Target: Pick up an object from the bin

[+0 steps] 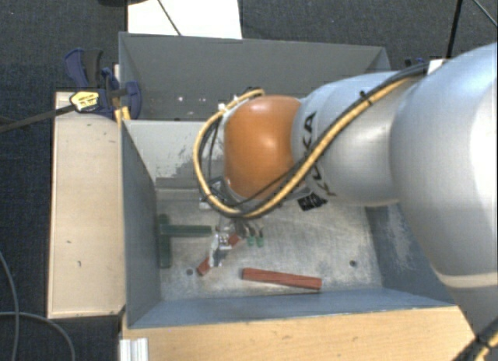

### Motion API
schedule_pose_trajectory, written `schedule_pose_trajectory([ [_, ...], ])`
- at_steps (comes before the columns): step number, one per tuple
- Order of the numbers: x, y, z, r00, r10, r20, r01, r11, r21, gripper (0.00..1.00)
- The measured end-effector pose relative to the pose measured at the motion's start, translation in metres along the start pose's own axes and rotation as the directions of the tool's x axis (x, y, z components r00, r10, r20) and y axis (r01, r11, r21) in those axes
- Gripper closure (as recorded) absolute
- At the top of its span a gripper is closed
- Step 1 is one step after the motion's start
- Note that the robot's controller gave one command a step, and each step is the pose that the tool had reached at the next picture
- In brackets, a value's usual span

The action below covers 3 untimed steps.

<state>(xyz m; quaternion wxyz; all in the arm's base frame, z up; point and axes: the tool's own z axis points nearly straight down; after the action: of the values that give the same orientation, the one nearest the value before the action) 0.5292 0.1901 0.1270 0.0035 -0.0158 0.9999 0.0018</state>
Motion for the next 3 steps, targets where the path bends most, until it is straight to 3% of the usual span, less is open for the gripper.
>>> schedule_pose_trajectory([
  [1, 0.008, -0.02, 0.053, 0.999, 0.039, 0.004, -0.039, 0.999, -0.001, 1.0],
  [2, 0.008, -0.02, 0.053, 0.999, 0.041, 0.004, -0.041, 0.999, -0.001, 1.0],
  [3, 0.01, -0.018, 0.021, 0.999, 0.04, -0.012, -0.04, 0.999, 0.005, 1.0],
])
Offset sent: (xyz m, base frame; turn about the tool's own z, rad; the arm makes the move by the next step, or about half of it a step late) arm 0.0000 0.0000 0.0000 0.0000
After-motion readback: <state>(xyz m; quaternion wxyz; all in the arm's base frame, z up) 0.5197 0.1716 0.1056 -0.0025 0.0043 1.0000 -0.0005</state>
